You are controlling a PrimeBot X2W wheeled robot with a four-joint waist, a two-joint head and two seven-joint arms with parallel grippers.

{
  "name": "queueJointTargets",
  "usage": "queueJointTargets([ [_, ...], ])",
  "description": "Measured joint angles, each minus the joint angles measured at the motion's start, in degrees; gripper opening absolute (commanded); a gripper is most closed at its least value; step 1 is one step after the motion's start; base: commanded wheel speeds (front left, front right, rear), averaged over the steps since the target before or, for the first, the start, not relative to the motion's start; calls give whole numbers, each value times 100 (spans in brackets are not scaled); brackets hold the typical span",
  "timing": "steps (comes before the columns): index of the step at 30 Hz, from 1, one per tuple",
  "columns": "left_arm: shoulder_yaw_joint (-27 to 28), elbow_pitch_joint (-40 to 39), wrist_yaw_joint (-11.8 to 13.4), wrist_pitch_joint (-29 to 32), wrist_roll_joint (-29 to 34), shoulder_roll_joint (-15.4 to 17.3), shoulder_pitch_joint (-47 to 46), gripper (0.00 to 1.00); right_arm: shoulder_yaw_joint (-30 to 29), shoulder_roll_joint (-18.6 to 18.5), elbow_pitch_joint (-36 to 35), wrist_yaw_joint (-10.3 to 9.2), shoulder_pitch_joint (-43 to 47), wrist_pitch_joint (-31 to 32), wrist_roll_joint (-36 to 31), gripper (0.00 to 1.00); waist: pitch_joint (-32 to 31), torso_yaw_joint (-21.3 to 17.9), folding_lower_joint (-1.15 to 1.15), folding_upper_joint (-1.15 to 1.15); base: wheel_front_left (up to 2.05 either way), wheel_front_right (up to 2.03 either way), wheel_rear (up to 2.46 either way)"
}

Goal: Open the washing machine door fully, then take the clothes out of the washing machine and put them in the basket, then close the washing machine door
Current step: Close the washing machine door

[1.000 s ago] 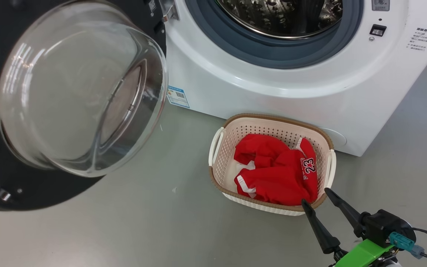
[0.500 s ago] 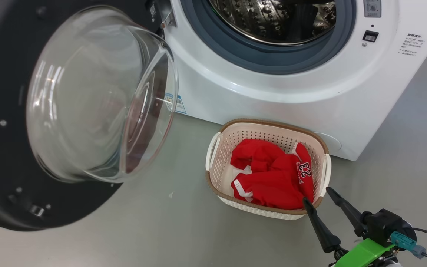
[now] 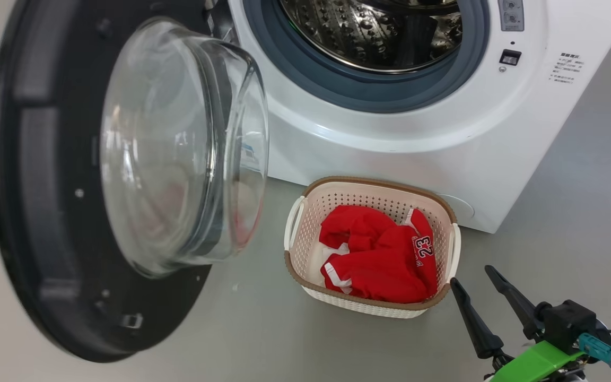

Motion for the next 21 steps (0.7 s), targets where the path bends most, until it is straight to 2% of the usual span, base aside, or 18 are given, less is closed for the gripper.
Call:
queueJointTargets([
  [11,-487,-1049,1,-108,-129,-369,79,0,-189,43,-63,0,99,0,-37,100,-17,-208,0,0,0,0,0],
  [21,-882,-1369,1,-459,-171,-832,-32,0,-302,81,-100,0,98,0,-40,100,25,-488,0,0,0,0,0],
])
